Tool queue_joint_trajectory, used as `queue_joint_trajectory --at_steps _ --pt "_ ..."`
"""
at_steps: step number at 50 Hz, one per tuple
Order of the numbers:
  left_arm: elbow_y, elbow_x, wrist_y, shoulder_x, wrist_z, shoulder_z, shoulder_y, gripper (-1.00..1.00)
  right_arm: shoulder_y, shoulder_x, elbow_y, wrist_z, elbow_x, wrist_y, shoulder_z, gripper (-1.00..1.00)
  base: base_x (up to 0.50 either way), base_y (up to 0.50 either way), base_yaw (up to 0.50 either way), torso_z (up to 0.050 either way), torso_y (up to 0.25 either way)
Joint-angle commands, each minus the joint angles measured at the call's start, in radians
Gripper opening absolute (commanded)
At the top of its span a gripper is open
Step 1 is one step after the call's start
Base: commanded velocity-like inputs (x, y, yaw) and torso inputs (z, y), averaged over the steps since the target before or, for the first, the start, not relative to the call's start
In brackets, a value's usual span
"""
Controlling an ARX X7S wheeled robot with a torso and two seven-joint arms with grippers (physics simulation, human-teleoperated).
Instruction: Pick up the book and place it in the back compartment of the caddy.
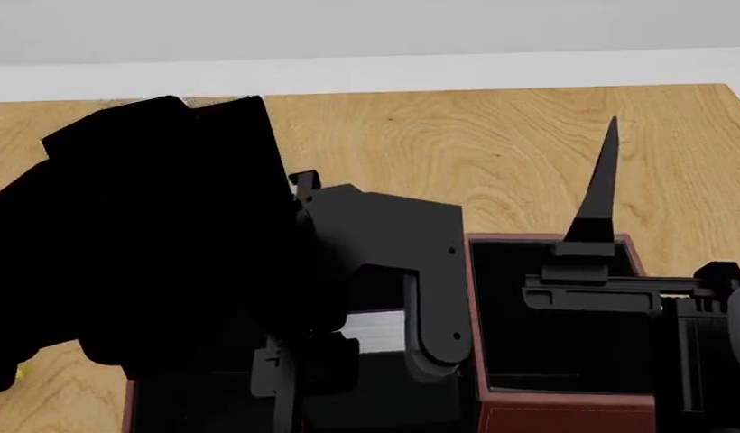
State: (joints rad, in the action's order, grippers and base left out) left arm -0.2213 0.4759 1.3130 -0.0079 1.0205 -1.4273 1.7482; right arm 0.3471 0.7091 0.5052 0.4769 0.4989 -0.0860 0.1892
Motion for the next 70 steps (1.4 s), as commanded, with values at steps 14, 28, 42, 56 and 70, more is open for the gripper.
queue_joint_trajectory --at_steps 14,28,42,56,70 --pt "-0.025 0.015 -0.050 0.002 -0.053 -0.031 -0.028 -1.00 0.005 -0.003 -0.003 -0.004 -0.002 -0.003 0.008 1.00 0.00 0.00 0.00 0.001 0.001" --pt "-0.090 0.040 -0.117 0.007 -0.078 -0.085 -0.027 -1.00 0.003 -0.006 -0.019 -0.014 -0.007 0.010 0.010 1.00 0.00 0.00 0.00 0.000 0.001" --pt "-0.138 0.031 -0.192 0.008 -0.080 -0.119 -0.045 -1.00 0.019 -0.013 -0.028 -0.018 -0.013 0.001 0.023 1.00 0.00 0.00 0.00 0.001 0.001" --pt "-0.157 -0.032 -0.218 0.008 -0.059 -0.122 -0.081 -1.00 0.028 -0.016 -0.031 -0.018 -0.016 -0.008 0.032 1.00 0.00 0.00 0.00 0.000 0.001" --pt "-0.164 -0.044 -0.235 0.008 -0.066 -0.123 -0.112 -1.00 0.022 -0.015 -0.028 -0.018 -0.012 -0.003 0.027 1.00 0.00 0.00 0.00 0.000 0.001"
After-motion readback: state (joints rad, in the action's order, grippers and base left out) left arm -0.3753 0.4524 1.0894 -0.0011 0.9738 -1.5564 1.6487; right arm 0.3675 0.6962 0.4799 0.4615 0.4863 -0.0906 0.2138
